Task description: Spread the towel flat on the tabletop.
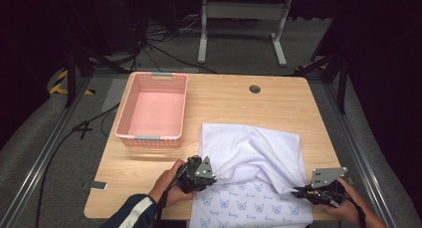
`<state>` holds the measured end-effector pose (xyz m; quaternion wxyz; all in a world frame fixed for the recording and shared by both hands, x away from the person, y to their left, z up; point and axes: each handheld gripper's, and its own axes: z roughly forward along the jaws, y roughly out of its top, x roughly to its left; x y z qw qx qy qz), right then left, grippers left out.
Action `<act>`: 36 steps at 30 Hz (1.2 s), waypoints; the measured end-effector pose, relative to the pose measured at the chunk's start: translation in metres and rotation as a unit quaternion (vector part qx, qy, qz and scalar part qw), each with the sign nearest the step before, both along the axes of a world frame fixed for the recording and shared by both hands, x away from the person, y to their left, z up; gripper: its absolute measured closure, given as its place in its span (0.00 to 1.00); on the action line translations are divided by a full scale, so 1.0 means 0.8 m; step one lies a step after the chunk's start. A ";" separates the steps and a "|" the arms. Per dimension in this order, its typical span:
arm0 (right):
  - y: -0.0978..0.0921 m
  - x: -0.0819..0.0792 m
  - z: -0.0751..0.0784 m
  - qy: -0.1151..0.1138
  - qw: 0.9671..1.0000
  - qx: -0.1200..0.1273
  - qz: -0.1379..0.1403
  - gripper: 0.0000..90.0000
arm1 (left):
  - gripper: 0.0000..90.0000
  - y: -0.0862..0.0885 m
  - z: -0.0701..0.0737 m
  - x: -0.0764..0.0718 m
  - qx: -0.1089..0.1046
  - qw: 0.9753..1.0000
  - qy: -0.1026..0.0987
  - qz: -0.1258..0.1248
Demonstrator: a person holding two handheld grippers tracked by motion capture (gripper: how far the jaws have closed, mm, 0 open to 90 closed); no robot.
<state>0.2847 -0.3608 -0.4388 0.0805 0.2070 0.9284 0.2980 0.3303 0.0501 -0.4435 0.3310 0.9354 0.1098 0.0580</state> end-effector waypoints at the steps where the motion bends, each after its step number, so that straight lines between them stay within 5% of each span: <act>1: -0.002 0.000 -0.005 -0.003 1.000 -0.010 -0.008 0.95 | 0.94 -0.002 -0.011 0.002 0.029 0.999 -0.016 -0.001; 4: -0.007 0.004 -0.008 0.006 1.000 0.007 -0.021 0.95 | 0.94 -0.001 -0.013 0.006 0.017 1.000 0.000 0.007; 12: -0.019 0.047 -0.008 -0.039 0.996 -0.015 -0.073 0.95 | 0.94 -0.016 -0.014 0.036 0.017 0.998 -0.016 0.052; 14: -0.022 0.082 -0.007 -0.054 0.994 -0.028 -0.095 0.95 | 0.94 -0.032 -0.013 0.051 0.037 0.996 -0.046 0.072; 16: -0.022 0.094 -0.007 -0.062 0.992 -0.035 -0.103 0.95 | 0.94 -0.037 -0.012 0.056 0.046 0.995 -0.048 0.079; 20: -0.021 0.145 -0.006 -0.078 0.988 -0.048 -0.126 0.95 | 0.94 -0.055 -0.011 0.087 0.061 0.989 -0.076 0.113; 25: -0.019 0.178 -0.006 -0.082 0.985 -0.049 -0.147 0.95 | 0.94 -0.068 -0.011 0.123 0.083 0.980 -0.098 0.152; 27: -0.019 0.184 -0.006 -0.078 0.984 -0.047 -0.150 0.95 | 0.94 -0.070 -0.009 0.131 0.087 0.980 -0.096 0.151; 30: -0.022 0.183 -0.003 -0.077 0.985 -0.031 -0.149 0.95 | 0.94 -0.067 -0.001 0.125 0.066 0.981 -0.098 0.152; 34: -0.031 0.160 0.024 -0.094 0.988 0.027 -0.121 0.95 | 0.94 -0.049 0.030 0.108 -0.008 0.984 -0.100 0.149; 35: -0.031 0.160 0.024 -0.094 0.988 0.027 -0.121 0.95 | 0.94 -0.049 0.030 0.108 -0.008 0.984 -0.100 0.149; 36: -0.037 0.143 0.043 -0.109 0.987 0.056 -0.101 0.95 | 0.94 -0.042 0.041 0.100 -0.025 0.985 -0.100 0.138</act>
